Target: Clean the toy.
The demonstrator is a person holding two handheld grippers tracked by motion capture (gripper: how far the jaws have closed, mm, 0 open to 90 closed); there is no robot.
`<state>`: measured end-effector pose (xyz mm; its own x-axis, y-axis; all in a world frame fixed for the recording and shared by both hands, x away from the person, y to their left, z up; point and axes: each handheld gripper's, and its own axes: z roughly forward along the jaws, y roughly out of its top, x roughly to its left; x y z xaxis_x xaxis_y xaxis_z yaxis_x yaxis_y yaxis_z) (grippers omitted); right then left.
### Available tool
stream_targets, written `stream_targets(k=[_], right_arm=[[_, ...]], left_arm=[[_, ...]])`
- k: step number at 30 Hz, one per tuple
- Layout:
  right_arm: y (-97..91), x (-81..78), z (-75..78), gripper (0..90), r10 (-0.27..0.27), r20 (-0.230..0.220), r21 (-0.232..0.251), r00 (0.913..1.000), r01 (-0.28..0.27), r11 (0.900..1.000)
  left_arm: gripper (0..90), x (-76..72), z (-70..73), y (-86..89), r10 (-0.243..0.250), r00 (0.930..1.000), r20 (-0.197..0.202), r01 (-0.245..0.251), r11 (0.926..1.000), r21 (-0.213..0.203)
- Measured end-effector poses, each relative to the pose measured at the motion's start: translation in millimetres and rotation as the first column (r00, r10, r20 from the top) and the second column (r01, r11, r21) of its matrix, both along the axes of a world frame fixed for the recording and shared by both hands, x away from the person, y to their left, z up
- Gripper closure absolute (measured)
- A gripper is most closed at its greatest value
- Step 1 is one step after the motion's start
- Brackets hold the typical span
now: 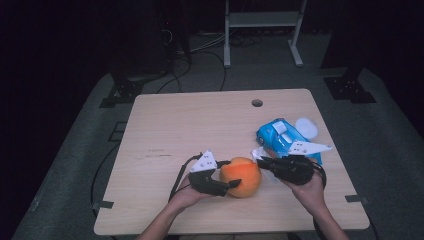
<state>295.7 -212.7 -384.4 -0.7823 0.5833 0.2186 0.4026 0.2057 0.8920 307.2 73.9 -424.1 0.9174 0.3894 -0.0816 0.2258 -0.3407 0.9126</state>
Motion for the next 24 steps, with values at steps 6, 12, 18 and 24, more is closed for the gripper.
stream_targets(k=[6, 12, 18, 24], right_arm=[[10.6, 0.1, -7.0, 81.8, 0.015, 0.003, -0.062, 0.9999, -0.015, 0.998], [-1.0, 5.4, -11.9, 81.8, 0.002, -0.025, -0.053, 0.9997, -0.004, 0.9986], [-0.2, 7.5, -12.8, 81.7, 0.01, -0.039, -0.036, 0.9992, -0.012, 0.9993], [7.9, -1.2, -4.1, 82.0, 0.044, -0.016, -0.031, 0.9989, -0.045, 0.9985]], left_arm=[[24.0, -2.4, -1.4, -1.0, -0.055, 0.9985, -0.001, 0.055, 0.9984, -0.01], [13.6, 1.2, -2.1, 2.1, -0.063, 0.9976, 0.028, 0.064, 0.9972, -0.04], [7.2, -1.7, -19.2, -13.5, -0.041, 0.9972, 0.062, 0.039, 0.9986, 0.036], [27.3, -6.8, -7.1, -10.6, -0.033, 0.9978, 0.058, 0.03, 0.9982, 0.053]])
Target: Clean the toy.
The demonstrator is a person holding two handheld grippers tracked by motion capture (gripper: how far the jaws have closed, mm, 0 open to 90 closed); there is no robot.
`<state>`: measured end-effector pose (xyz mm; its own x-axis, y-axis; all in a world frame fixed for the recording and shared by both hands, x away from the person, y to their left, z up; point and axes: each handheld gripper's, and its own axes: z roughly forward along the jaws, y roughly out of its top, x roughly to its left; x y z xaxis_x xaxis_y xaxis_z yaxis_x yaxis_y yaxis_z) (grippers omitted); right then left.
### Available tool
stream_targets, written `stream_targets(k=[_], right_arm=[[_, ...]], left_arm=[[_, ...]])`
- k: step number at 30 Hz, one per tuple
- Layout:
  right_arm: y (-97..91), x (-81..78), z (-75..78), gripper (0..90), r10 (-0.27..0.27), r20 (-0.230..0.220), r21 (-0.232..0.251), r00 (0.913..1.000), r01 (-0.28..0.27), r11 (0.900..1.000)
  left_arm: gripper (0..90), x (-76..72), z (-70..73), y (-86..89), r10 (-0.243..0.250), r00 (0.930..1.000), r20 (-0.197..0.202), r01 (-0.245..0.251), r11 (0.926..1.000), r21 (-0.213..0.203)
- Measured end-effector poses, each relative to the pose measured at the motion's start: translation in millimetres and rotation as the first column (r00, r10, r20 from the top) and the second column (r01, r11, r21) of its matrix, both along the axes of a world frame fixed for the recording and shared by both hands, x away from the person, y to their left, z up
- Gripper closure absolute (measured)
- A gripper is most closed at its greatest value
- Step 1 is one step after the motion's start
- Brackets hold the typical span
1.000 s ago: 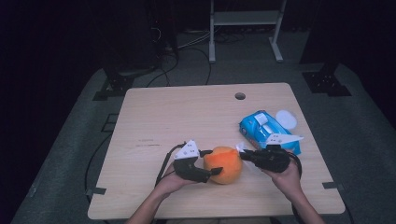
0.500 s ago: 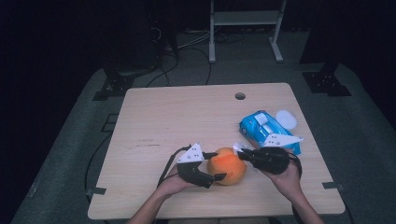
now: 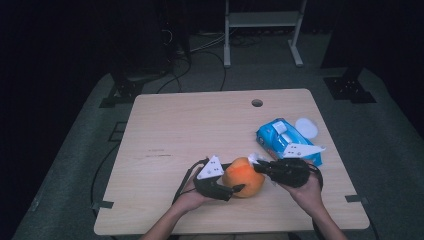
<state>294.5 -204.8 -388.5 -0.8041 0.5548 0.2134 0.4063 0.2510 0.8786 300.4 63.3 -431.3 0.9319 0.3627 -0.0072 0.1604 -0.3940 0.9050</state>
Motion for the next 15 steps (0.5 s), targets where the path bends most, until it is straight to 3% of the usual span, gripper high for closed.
stream_targets(k=[2, 4, 5, 9, 11, 15], right_arm=[[7.0, -2.9, 2.7, 82.0, 0.052, -0.008, 0.025, 0.9986, -0.051, 0.9984], [18.9, -7.4, 3.5, 81.9, 0.076, 0.015, -0.012, 0.997, -0.076, 0.997], [22.7, -9.1, 3.9, 81.9, 0.073, 0.033, -0.033, 0.9968, -0.072, 0.9968], [15.3, -5.0, 5.1, 82.1, 0.012, 0.07, -0.084, 0.9975, -0.006, 0.9965], [4.2, 0.4, 1.4, 82.1, -0.02, 0.046, -0.072, 0.9987, 0.023, 0.9971], [-9.8, 3.3, -4.7, 82.2, -0.06, 0.012, -0.055, 0.9982, 0.06, 0.9967]], left_arm=[[28.5, -2.6, -0.6, -3.7, -0.006, 0.9999, 0.012, 0.005, 0.9999, 0.012], [28.8, -5.5, -1.5, -6.9, -0.007, 0.9995, 0.029, 0.006, 0.999, 0.044], [28.7, -5.6, -2.1, -6.8, 0.003, 0.9997, 0.023, -0.004, 0.9992, 0.041], [25.1, -5.2, -4.3, -6.7, 0.0, 0.9999, 0.014, 0.0, 0.9998, 0.022], [22.3, -6.1, -4.9, -7.3, -0.026, 0.9995, 0.015, 0.026, 0.9996, 0.006], [28.1, -9.9, -5.0, -11.7, -0.046, 0.9979, 0.045, 0.046, 0.9989, 0.01]])
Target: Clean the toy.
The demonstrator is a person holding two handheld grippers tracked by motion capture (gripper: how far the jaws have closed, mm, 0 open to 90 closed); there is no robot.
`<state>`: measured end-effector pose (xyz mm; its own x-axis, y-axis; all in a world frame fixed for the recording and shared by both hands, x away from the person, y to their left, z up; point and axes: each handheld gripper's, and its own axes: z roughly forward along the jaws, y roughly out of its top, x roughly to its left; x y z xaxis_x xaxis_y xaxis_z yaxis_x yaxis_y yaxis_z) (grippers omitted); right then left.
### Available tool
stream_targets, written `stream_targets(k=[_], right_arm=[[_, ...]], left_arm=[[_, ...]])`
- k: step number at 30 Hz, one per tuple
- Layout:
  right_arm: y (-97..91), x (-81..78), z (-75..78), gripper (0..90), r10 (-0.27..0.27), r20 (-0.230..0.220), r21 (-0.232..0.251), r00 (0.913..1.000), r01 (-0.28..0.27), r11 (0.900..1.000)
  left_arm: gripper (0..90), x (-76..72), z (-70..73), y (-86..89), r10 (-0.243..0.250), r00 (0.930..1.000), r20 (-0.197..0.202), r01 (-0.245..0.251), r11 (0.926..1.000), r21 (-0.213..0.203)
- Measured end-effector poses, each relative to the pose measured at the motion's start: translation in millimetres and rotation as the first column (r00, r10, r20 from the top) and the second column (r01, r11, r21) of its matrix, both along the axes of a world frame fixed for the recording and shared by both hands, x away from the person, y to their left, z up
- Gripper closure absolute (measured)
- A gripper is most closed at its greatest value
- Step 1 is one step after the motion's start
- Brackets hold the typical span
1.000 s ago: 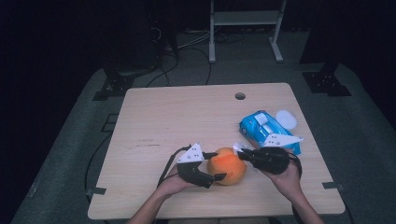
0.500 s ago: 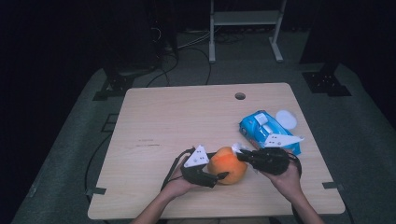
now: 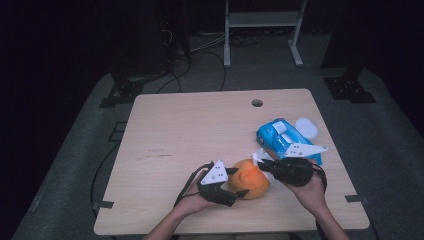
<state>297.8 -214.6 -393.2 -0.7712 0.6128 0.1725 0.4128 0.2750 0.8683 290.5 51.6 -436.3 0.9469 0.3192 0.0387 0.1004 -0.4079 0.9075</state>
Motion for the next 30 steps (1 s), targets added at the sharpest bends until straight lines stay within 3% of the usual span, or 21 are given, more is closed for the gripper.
stream_targets(k=[4, 6, 8, 11, 13, 16, 18, 20, 25, 28, 30], right_arm=[[9.5, -3.7, -0.2, 82.6, 0.032, -0.007, 0.002, 0.9995, -0.032, 0.9995], [16.2, -6.7, 1.0, 82.7, 0.056, 0.002, -0.006, 0.9984, -0.056, 0.9984], [18.8, -7.8, 2.0, 82.6, 0.07, 0.003, -0.006, 0.9976, -0.07, 0.9976], [20.5, -10.0, 3.8, 82.7, 0.089, -0.015, 0.014, 0.9959, -0.089, 0.9959], [24.5, -13.6, 6.9, 82.7, 0.147, -0.032, 0.057, 0.9887, -0.145, 0.9878], [38.3, -19.3, 8.7, 82.6, 0.18, -0.008, 0.024, 0.9836, -0.18, 0.9834], [40.8, -18.6, 9.3, 82.4, 0.17, 0.009, -0.003, 0.9854, -0.17, 0.9854], [34.8, -13.7, 9.5, 82.4, 0.123, 0.031, -0.027, 0.9919, -0.122, 0.9921], [5.9, 0.3, 3.9, 82.5, 0.009, 0.015, -0.054, 0.9998, -0.008, 0.9985], [-5.0, 1.0, 1.8, 83.0, 0.009, -0.022, -0.03, 0.9997, -0.01, 0.9995], [-2.5, -2.1, 3.2, 83.2, 0.031, -0.026, -0.028, 0.9992, -0.032, 0.9991]], left_arm=[[27.5, 1.5, -1.8, -0.4, 0.036, 0.9993, -0.009, -0.036, 0.9994, 0.001], [16.3, 2.3, -1.5, 0.5, 0.063, 0.998, 0.007, -0.063, 0.998, -0.001], [11.0, 2.0, -4.5, 0.0, 0.059, 0.9982, 0.01, -0.059, 0.9982, -0.008], [20.0, -1.5, -6.3, -1.6, 0.027, 0.9989, 0.039, -0.028, 0.9996, 0.01], [26.9, -2.9, -6.5, -2.9, 0.021, 0.9989, 0.043, -0.021, 0.9997, 0.015], [31.3, -5.1, -7.9, -3.2, 0.016, 0.9987, 0.049, -0.017, 0.9994, 0.03], [34.9, -4.4, -7.7, -0.7, 0.016, 0.9994, 0.031, -0.017, 0.9995, 0.027], [36.2, -4.4, -8.1, -0.5, 0.013, 0.9994, 0.032, -0.014, 0.9996, 0.025], [35.9, -3.5, -8.7, -0.6, 0.009, 0.9992, 0.039, -0.01, 0.9997, 0.021], [35.1, -2.5, -9.5, -0.3, 0.004, 0.9992, 0.039, -0.005, 0.9999, 0.016], [34.1, -2.3, -9.8, -0.3, 0.008, 0.9993, 0.037, -0.009, 0.9999, 0.012]])
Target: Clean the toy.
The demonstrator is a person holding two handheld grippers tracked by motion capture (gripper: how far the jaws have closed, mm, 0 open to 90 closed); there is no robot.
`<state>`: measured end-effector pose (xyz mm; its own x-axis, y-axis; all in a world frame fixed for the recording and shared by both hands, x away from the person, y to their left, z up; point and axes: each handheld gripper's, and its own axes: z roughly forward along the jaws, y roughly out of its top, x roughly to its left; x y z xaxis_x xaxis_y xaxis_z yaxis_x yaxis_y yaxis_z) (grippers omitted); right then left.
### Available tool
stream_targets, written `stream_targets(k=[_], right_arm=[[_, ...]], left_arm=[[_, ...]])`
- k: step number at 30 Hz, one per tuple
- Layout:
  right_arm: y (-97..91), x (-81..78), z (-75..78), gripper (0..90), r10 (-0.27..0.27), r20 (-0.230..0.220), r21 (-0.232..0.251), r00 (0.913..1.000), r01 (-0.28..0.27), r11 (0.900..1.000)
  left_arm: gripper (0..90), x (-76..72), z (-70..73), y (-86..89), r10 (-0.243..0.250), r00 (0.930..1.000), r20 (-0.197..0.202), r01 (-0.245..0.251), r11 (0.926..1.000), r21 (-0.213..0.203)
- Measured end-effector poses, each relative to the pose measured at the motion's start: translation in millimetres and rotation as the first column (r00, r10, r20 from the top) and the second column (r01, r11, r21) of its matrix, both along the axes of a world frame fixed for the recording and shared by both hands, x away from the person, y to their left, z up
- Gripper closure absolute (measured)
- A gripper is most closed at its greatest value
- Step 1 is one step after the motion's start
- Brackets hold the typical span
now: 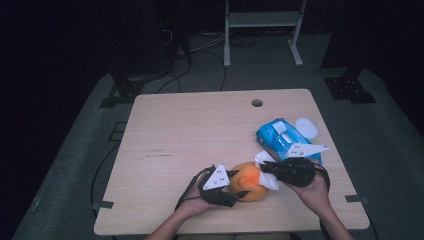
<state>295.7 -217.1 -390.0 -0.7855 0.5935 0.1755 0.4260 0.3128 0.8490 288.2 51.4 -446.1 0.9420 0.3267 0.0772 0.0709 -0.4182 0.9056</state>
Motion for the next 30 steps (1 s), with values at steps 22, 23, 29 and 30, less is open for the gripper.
stream_targets(k=[22, 23, 29, 30], right_arm=[[29.1, -3.5, -2.6, 83.3, 0.096, -0.037, 0.07, 0.9947, -0.093, 0.9932], [33.8, -4.8, -2.1, 83.3, 0.101, -0.024, 0.046, 0.9945, -0.1, 0.9939], [19.8, 7.2, -5.4, 83.3, 0.008, -0.005, 0.01, 1.0, -0.008, 0.9999], [13.4, 10.4, -7.3, 83.3, -0.012, -0.016, 0.011, 0.9998, 0.012, 0.9999]], left_arm=[[33.6, -12.1, -3.3, -9.8, -0.062, 0.9941, 0.089, 0.058, 0.997, 0.051], [33.6, -12.1, -3.2, -9.1, -0.058, 0.9946, 0.086, 0.054, 0.9973, 0.05], [34.1, -9.5, -3.4, -5.7, -0.052, 0.9962, 0.069, 0.05, 0.9981, 0.036], [34.1, -8.8, -3.2, -4.7, -0.049, 0.9965, 0.067, 0.047, 0.9983, 0.035]])
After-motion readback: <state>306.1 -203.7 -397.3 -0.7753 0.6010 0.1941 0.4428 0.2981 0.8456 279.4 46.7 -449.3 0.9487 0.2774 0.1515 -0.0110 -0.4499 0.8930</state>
